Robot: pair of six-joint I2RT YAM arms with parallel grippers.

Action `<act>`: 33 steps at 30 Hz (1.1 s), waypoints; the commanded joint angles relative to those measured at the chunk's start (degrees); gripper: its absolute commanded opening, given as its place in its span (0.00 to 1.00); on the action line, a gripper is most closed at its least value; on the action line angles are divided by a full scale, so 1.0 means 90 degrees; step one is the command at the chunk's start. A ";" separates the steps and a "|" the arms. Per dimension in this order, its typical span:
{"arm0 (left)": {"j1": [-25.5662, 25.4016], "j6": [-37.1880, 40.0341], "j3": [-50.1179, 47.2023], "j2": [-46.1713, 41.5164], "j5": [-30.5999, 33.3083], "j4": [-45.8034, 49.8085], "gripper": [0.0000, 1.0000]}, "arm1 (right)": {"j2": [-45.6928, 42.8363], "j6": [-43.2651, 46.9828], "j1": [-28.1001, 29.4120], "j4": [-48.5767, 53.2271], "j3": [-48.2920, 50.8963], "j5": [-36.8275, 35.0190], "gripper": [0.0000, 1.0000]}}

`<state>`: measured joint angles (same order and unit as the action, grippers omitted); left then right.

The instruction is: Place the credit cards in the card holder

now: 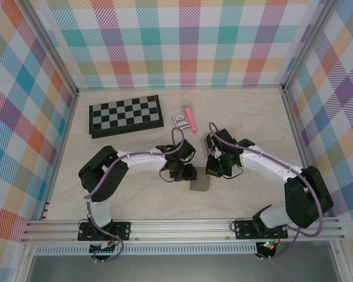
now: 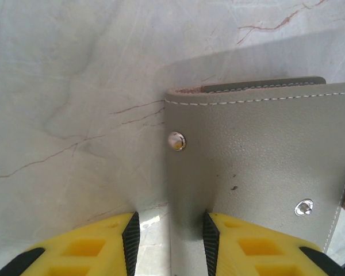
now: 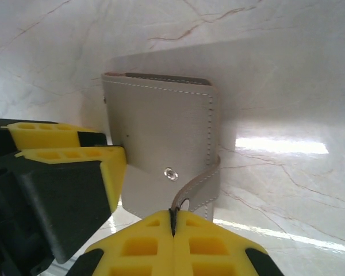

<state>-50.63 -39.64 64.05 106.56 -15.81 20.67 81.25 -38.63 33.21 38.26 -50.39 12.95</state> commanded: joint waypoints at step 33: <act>-0.0153 -0.0082 -0.0093 0.0361 -0.0040 -0.0181 0.35 | 0.1374 0.0042 0.0284 -0.0365 -0.0177 0.0046 0.00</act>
<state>-50.63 -39.81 64.05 106.56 -15.99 20.45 91.57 -38.48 35.00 34.85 -51.99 15.03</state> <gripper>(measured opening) 0.351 0.050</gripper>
